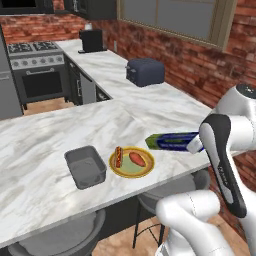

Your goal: Retrieve the tupperware and aluminum foil from the cabinet and place them on the dining counter near the plate with hot dog and sweet potato to prepare for storing leftovers.

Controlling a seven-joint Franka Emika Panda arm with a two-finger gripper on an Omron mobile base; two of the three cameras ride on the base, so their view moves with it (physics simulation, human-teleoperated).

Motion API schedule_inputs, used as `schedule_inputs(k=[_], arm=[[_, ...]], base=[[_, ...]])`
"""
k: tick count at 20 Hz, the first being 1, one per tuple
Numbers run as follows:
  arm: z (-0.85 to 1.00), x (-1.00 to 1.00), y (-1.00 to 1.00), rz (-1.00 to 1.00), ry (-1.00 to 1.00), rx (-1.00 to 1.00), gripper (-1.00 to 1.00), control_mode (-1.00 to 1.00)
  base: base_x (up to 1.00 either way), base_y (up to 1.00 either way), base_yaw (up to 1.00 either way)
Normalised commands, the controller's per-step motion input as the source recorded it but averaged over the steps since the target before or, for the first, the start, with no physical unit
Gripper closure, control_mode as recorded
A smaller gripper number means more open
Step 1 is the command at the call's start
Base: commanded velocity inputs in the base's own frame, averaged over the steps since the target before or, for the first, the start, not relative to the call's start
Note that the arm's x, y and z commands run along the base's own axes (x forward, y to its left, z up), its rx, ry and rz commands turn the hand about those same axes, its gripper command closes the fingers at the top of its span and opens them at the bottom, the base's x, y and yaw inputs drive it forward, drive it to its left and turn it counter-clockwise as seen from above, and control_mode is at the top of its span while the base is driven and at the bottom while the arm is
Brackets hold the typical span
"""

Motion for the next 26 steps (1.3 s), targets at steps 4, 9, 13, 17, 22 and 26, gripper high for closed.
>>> schedule_inputs(k=[4,9,13,17,22,26], arm=[[-0.49,0.26,-0.1,-0.01,-0.01,0.0,1.0,-1.0],[-0.42,0.18,-0.21,-0.05,-0.11,0.03,1.0,-1.0],[-0.02,0.37,-0.31,-0.05,-0.13,0.14,1.0,-1.0],[-0.13,0.58,-0.3,-0.01,-0.02,0.17,1.0,-1.0],[-0.31,0.72,-0.09,0.0,0.04,0.09,1.0,-1.0],[-0.52,0.71,-0.01,0.0,0.08,0.04,1.0,-1.0]], base=[[0.0,0.0,0.0],[0.0,0.0,0.0],[0.0,0.0,0.0],[0.0,0.0,0.0],[0.0,0.0,0.0],[0.0,0.0,0.0]])
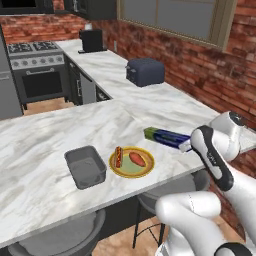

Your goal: Retrieve the tupperware and aluminum foil from the cabinet and place them on the dining counter near the plate with hot dog and sweet potato to prepare for storing leftovers.

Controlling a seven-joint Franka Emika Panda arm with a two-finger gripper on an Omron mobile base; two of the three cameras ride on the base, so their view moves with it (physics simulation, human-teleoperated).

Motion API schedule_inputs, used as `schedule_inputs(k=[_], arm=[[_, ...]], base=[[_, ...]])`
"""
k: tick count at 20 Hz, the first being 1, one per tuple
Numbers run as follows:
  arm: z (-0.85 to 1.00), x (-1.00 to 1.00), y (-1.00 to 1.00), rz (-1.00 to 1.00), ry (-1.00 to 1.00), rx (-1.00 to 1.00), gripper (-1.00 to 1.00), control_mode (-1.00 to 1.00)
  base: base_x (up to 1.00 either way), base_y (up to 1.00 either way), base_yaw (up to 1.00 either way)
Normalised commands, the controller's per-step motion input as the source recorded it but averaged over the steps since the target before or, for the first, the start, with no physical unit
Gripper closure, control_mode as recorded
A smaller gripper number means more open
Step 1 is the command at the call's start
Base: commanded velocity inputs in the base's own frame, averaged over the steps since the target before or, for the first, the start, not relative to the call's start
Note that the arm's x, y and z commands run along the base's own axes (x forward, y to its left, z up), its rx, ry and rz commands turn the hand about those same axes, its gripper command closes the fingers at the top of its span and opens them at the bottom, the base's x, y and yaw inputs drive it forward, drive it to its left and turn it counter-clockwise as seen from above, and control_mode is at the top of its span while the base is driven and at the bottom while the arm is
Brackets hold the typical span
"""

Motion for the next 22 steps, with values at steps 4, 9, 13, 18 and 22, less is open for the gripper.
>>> schedule_inputs(k=[4,9,13,18,22], arm=[[-0.69,0.63,0.0,0.0,0.12,0.01,1.0,-1.0],[-0.72,0.51,0.0,0.0,0.11,0.0,1.0,-1.0],[-0.59,0.49,0.0,0.0,0.11,0.0,1.0,-1.0],[-0.24,0.11,0.33,0.02,0.09,-0.01,-1.0,-1.0],[0.5,0.0,0.24,0.01,0.01,-0.02,-1.0,-1.0]], base=[[0.0,0.0,0.0],[0.0,0.0,0.0],[0.0,0.0,0.0],[0.0,0.0,0.0],[0.0,0.0,0.0]])
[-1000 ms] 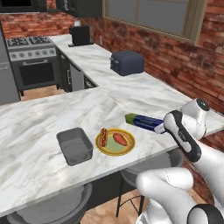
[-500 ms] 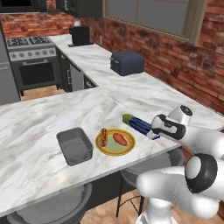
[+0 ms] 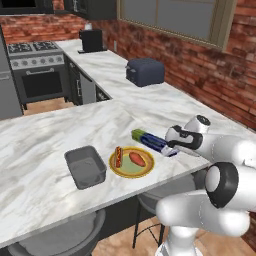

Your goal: Retrieve the tupperware and aluminum foil from the cabinet and place them on the dining counter near the plate with hot dog and sweet potato to prepare for storing leftovers.

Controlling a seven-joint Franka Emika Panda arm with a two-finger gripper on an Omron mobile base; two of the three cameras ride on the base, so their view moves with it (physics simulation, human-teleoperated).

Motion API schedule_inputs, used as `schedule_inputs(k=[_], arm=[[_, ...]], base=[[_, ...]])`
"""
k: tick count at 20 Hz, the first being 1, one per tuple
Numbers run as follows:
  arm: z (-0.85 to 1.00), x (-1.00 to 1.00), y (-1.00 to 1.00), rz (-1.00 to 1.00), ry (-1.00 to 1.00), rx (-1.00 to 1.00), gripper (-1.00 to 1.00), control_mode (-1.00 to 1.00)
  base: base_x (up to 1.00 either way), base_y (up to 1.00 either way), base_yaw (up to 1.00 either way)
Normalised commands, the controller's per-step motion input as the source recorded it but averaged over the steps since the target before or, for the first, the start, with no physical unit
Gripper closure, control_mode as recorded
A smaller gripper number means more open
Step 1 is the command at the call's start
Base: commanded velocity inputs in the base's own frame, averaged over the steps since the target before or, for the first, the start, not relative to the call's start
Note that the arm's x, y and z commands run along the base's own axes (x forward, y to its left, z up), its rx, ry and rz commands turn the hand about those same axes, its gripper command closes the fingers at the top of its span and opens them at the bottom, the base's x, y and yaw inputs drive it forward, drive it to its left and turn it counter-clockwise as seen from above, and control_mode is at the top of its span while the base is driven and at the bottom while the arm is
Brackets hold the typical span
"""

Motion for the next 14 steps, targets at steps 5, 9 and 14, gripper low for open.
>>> schedule_inputs(k=[5,9,14], arm=[[0.85,-0.14,0.0,0.0,0.0,-0.02,-1.0,-1.0],[0.54,-0.66,0.0,-0.03,0.0,-0.05,-1.0,-1.0],[0.79,-1.0,0.02,0.0,-0.12,-0.06,-1.0,-1.0]], base=[[0.0,0.0,0.0],[0.0,0.0,0.0],[0.0,0.0,0.0]])
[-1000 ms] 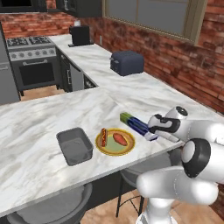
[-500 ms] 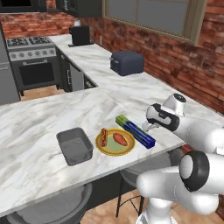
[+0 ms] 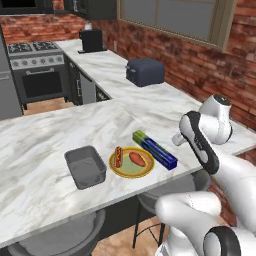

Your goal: Retrieve the tupperware and aluminum foil from the cabinet and place them on the dining counter near the plate with hot dog and sweet potato to prepare for storing leftovers.

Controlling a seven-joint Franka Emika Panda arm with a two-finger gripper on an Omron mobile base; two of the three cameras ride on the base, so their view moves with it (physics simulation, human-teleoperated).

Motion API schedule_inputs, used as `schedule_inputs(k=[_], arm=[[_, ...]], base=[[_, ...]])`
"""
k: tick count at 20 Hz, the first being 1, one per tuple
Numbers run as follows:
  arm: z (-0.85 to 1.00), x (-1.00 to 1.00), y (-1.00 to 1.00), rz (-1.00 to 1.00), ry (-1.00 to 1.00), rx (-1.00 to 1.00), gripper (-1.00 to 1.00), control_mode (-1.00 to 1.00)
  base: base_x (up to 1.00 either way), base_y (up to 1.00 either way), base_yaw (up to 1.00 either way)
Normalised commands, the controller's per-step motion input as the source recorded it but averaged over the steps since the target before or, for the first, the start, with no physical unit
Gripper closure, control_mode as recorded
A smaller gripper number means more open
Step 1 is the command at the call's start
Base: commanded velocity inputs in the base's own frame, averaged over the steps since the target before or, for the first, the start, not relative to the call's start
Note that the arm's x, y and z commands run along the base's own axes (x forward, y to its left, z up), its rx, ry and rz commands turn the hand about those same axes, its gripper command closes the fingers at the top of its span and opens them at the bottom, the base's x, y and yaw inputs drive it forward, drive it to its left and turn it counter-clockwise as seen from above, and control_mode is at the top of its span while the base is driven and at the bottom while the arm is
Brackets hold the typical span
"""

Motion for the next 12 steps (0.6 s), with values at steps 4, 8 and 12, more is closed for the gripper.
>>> schedule_inputs(k=[4,8,12], arm=[[0.81,-1.0,0.19,0.0,-0.38,-0.13,-1.0,-1.0],[0.73,-0.89,0.51,0.0,-0.43,-0.22,-1.0,-1.0],[0.72,-0.66,0.76,0.0,-0.3,-0.3,-1.0,-1.0]], base=[[0.0,0.0,0.0],[0.0,0.0,0.0],[0.0,0.0,0.0]])
